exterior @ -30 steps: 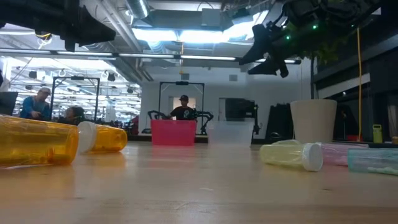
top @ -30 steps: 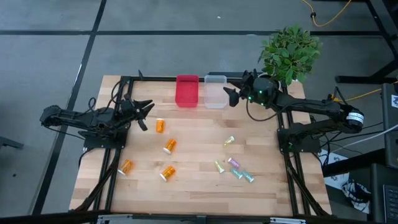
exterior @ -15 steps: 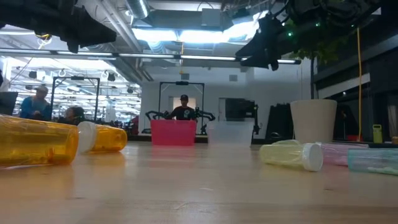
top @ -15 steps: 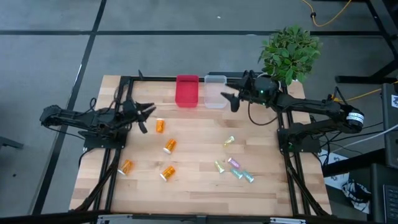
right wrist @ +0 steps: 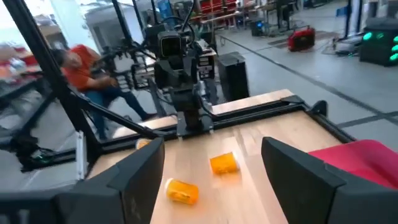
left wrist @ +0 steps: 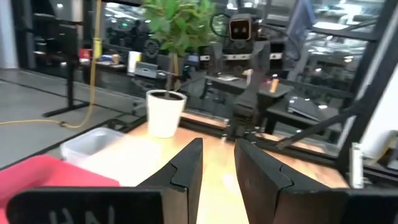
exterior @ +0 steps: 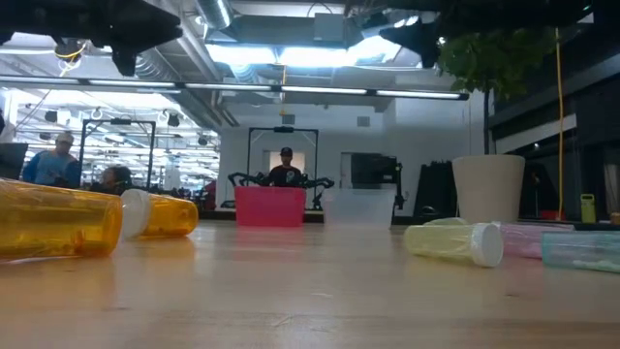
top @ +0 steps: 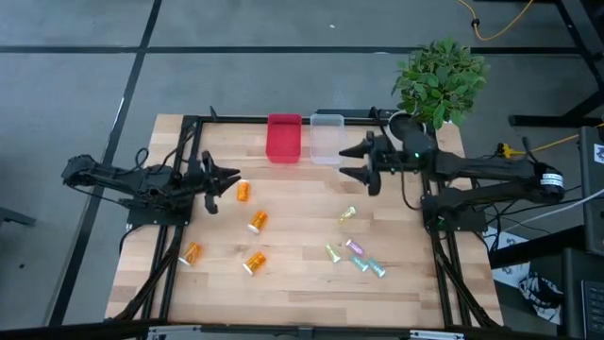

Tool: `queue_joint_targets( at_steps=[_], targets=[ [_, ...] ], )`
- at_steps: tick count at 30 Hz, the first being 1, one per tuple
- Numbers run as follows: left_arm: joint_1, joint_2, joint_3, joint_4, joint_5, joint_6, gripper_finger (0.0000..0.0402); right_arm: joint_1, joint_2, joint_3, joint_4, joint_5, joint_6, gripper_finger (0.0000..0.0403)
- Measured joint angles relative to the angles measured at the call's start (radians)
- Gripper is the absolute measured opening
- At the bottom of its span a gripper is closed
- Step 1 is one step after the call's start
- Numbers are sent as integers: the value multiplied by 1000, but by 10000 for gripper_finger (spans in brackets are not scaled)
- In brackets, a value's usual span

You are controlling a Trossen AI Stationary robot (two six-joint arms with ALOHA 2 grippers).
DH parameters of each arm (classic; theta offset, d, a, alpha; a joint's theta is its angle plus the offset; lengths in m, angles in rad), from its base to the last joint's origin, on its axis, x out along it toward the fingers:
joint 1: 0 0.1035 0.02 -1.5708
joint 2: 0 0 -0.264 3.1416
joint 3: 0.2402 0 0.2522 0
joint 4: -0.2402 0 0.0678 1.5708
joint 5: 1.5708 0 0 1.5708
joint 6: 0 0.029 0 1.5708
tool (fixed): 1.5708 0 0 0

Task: Pick and place medicine bottles into bin by pill shape (circle, oval)
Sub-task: Move the large orange pill bottles to the middle of the table

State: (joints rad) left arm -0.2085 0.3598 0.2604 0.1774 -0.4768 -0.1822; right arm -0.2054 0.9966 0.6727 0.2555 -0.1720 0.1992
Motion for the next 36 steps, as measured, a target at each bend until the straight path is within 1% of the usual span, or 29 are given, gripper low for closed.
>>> queue_joint_targets(
  at_steps=[3,7,9,11,15,18,20,23,27,31,33,36],
  targets=[
    [-41,24,0,17,-7,5,87,48,-40,0,-91,142,-12,271],
    [-74,53,0,18,-18,8,87,82,-73,0,-223,315,-18,271],
    [-84,63,0,18,-19,10,87,90,-84,0,-283,391,-19,271],
    [-91,70,0,18,-19,39,87,91,-85,0,-322,437,6,271],
    [-112,77,0,18,-19,99,87,91,-79,0,-351,441,33,271],
    [-130,90,0,22,-20,167,87,91,-78,0,-347,443,8,271],
    [-134,102,0,41,-19,190,87,91,-78,0,-339,465,1,271],
    [-135,121,0,72,-20,194,87,91,-78,0,-325,528,2,271],
    [-135,126,0,67,-37,203,87,89,-78,0,-289,601,-1,271],
    [-136,125,0,80,-28,98,87,74,-78,0,-251,607,-49,271],
    [-138,125,0,81,-36,104,87,64,-78,0,-257,608,-45,271],
    [-138,124,2,93,-95,130,87,61,-78,0,-294,607,3,271]
  ],
)
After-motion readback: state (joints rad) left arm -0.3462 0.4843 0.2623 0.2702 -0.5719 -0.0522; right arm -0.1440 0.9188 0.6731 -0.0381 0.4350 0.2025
